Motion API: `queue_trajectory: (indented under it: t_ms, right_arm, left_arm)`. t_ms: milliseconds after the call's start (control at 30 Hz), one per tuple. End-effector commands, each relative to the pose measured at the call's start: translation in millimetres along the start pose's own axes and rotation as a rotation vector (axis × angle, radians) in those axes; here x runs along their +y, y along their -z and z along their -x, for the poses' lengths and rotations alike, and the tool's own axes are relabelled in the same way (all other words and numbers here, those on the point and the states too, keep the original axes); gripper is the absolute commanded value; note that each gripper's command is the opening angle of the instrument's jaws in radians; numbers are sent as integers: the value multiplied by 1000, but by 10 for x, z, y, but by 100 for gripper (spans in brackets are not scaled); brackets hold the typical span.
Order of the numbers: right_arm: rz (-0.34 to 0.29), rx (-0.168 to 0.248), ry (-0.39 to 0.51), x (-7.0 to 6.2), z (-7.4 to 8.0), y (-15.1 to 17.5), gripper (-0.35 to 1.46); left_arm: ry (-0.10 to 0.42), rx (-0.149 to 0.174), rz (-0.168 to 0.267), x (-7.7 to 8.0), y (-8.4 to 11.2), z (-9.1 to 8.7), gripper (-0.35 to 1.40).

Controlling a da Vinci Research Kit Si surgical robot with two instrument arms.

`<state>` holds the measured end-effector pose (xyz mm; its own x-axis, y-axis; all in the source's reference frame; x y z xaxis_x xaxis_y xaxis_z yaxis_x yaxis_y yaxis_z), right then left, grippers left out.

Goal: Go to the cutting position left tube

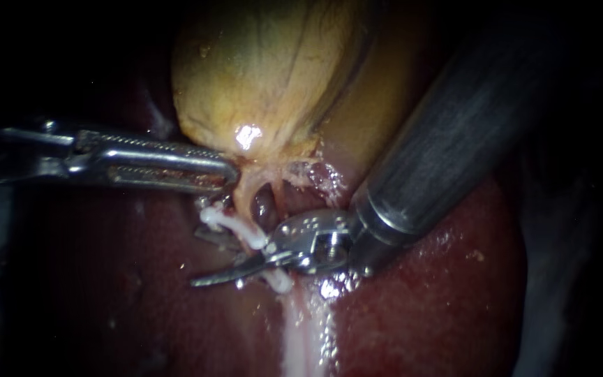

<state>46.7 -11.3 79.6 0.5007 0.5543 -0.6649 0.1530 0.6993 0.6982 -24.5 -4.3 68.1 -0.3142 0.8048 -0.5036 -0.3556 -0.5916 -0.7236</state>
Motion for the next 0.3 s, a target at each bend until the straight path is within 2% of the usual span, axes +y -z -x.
queue_trajectory:
  t_ms: [33,300]
  right_arm:
    - [1,-1,3,0,0,0,133]
    - [2,-1,3,1,0,1,135]
  left_arm:
    - [0,0,-1,0,0,0,-35]
    - [0,0,-1,0,-1,0,-35]
